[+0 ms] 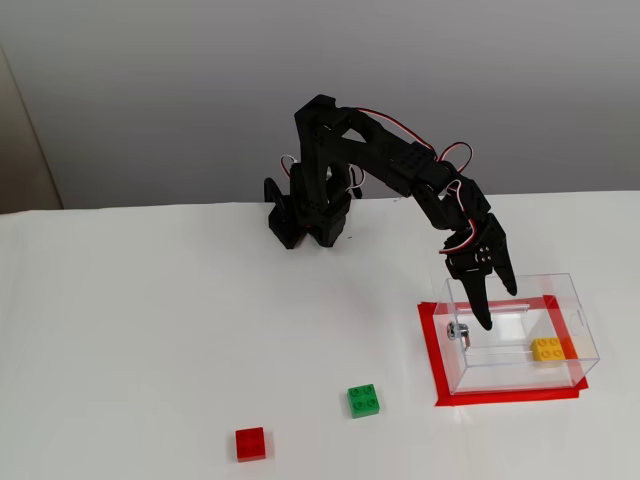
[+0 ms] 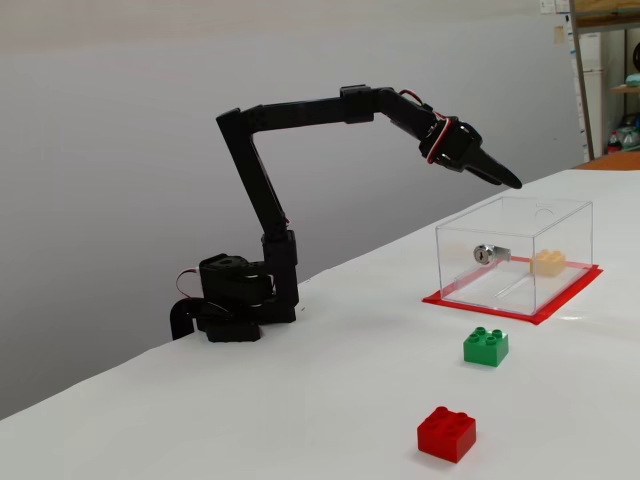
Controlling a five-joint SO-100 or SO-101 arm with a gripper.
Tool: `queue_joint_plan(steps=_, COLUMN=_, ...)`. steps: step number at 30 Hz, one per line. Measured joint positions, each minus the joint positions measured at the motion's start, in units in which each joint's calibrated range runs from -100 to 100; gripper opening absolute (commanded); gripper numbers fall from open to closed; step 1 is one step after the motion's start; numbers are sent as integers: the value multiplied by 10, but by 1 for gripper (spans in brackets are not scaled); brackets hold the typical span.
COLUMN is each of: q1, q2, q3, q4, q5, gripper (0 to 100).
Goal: Pick the yellow lego brick and place it into the transparent box
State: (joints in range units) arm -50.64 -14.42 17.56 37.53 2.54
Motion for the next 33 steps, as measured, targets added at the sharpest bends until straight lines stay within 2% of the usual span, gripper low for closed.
queue_joint_plan(steps=2, q1=4, q2=0, q3=0, q4=0, q5=0, gripper=29)
queue_joint_plan(steps=8, q1=20, q2=-3, q3=0, q4=0, q5=0, gripper=1)
queue_joint_plan(steps=16, q1=56, q2=-70, q3=0, q4=3, q5=0, gripper=2)
queue_joint_plan(steps=20, q1=100, q2=-118, q3=0, q4=63, q5=0, gripper=2)
queue_joint_plan(steps=26, q1=219, q2=-195, q3=28, q4=184, q5=0, gripper=2)
queue_joint_plan(steps=33, q1=380, q2=-290, q3=157, q4=195, q5=0, gripper=2)
